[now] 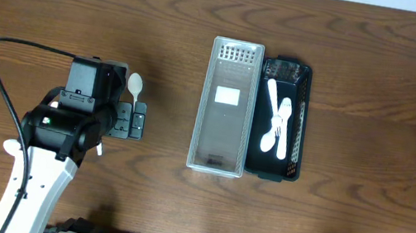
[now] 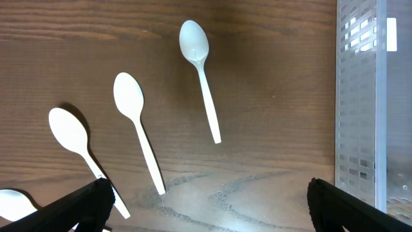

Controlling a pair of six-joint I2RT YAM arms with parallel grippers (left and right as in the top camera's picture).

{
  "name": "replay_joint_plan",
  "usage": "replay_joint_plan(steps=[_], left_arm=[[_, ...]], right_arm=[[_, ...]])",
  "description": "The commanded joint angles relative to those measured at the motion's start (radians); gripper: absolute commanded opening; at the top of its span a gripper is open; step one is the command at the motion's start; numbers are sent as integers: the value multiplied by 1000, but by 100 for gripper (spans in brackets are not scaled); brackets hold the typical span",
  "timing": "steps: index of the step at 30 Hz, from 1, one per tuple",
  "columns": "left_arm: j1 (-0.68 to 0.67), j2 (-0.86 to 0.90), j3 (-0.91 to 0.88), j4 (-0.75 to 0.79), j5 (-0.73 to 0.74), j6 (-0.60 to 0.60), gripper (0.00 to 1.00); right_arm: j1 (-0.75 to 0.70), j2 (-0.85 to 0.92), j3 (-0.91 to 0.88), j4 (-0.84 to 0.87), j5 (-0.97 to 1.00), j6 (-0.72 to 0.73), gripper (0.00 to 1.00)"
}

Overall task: Pack container
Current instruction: 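Release the fork and move right gripper back to the right, then grasp the last white knife with the right gripper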

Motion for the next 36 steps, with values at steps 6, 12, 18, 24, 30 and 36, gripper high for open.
replay_joint_plan(steps=[6, 12, 18, 24, 30, 36], left_arm=[[-3, 3, 19, -3, -11, 0, 98], [-3, 3, 19, -3, -11, 0, 98], [-3, 3, 19, -3, -11, 0, 98], [-3, 3, 19, -2, -11, 0, 98], [-3, 3, 19, -3, -11, 0, 98], [-3, 3, 19, -3, -11, 0, 98]], right_arm=[[-17, 167, -18, 24, -18, -122, 96], [-17, 261, -18, 56, -18, -160, 94], [-3, 332, -18, 77, -18, -171, 92], [21, 341, -18, 104, -11, -198, 90], [38, 342, -18, 114, -24, -214, 86], [59, 342, -23, 112, -27, -214, 77]])
